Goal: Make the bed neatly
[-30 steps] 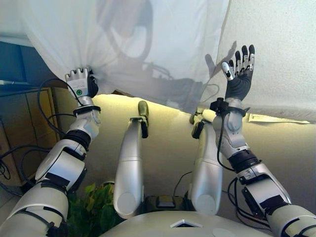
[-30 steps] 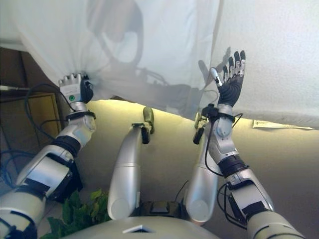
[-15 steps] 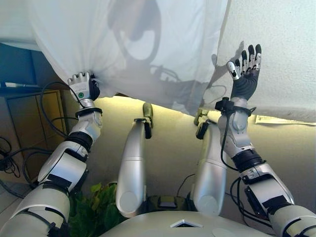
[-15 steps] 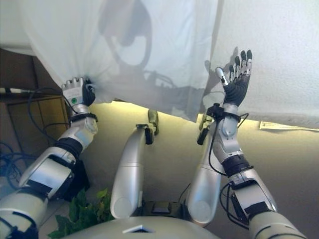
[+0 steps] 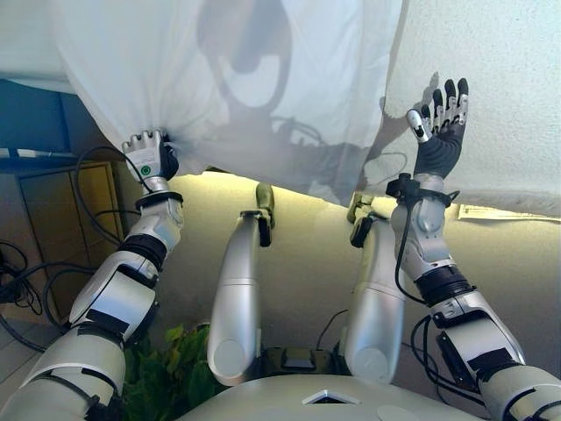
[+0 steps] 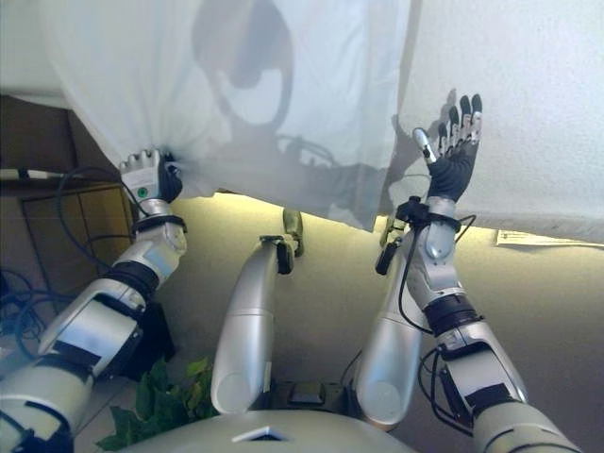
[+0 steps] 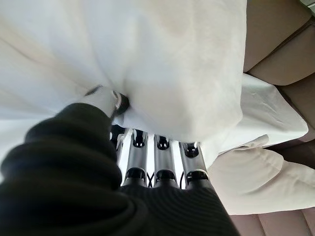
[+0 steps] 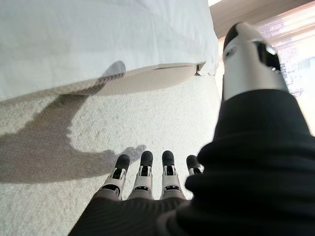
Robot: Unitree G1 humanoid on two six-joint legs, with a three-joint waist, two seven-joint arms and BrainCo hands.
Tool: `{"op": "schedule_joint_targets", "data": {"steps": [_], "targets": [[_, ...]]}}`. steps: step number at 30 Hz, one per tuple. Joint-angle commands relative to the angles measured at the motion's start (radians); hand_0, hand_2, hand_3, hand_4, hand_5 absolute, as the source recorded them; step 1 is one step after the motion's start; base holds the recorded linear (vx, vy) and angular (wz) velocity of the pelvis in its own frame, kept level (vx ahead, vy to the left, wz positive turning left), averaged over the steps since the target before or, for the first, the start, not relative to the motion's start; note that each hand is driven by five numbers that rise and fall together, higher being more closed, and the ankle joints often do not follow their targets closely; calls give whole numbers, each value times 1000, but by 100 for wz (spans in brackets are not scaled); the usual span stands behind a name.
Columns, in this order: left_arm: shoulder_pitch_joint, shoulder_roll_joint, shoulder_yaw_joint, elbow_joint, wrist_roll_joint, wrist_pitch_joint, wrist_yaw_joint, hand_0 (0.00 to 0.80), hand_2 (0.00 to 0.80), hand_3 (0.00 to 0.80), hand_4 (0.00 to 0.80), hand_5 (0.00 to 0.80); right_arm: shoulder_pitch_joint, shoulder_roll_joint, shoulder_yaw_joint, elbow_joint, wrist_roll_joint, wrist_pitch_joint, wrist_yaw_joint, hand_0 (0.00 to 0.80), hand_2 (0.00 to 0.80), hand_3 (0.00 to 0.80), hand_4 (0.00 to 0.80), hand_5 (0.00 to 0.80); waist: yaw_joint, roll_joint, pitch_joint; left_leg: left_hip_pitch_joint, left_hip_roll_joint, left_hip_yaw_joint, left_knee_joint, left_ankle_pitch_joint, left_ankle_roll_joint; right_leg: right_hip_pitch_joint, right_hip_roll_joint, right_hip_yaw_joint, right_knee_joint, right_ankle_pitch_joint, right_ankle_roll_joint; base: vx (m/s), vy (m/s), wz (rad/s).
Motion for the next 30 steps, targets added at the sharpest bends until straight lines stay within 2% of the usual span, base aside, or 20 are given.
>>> {"op": "schedule_joint_targets", "data": {"steps": [1, 9, 12, 17, 21, 22, 26, 30], "targets": [[320, 48, 89, 121, -122, 54, -29, 0, 0, 0, 0, 0, 37, -4, -47, -63, -1, -82, 24, 0, 0, 0, 0, 0, 49, -31, 6, 9, -30, -43, -77, 50, 19, 63, -51, 2, -16, 9, 42, 22, -58, 2], [279, 34, 124, 53, -195, -173, 25, 0, 0, 0, 0, 0, 53, 19, -42, -64, 52, -93, 63, 0, 0, 0, 0, 0, 50, -45, 6, 79, -27, -54, -113, 61, 12, 140, -50, -15, -44, 18, 48, 38, -80, 6], [270, 30, 136, -4, -203, -267, 11, 0, 0, 0, 0, 0, 58, 35, -48, -74, 58, -94, 62, 0, 0, 0, 0, 0, 58, -49, 6, 125, -30, -61, -149, 71, 8, 192, -53, -33, -79, 29, 55, 43, -129, 10], [270, 10, 139, -76, -220, -374, -23, 0, 0, 0, 0, 0, 73, 52, -61, -98, 22, -89, 16, 0, 0, 0, 0, 0, 67, -57, 6, 215, -38, -73, -214, 86, 1, 297, -50, -62, -152, 47, 66, 52, -144, 12], [267, -9, 145, -128, -256, -475, -98, 0, 0, 0, 0, 0, 78, 57, -82, -107, 22, -65, 6, 0, 0, 0, 0, 0, 72, -68, 6, 315, -42, -85, -269, 92, -5, 408, -43, -78, -215, 56, 76, 48, -133, 10], [266, -11, 145, -135, -259, -483, -108, 0, 0, 0, 0, 0, 78, 58, -86, -109, 23, -64, 7, 0, 0, 0, 0, 0, 69, -70, 6, 308, -48, -84, -283, 124, 0, 407, -47, -89, -235, 83, 66, -13, -115, 11], [277, -22, 139, -195, -250, -556, -177, 0, 0, 0, 0, 0, 95, 62, -115, -114, 59, -45, 23, 0, 0, 0, 0, 0, 79, -75, 6, 396, -44, -101, -334, 133, -4, 496, -42, -97, -284, 88, 76, 36, -128, 11], [304, -27, 137, -264, -243, -561, -211, 0, 0, 0, 0, 0, 118, 64, -139, -115, 91, -23, 48, 0, 0, 0, 0, 0, 85, -78, -26, 453, -29, -107, -389, 144, -14, 564, -25, -115, -344, 90, 78, 59, -127, 6]]}}
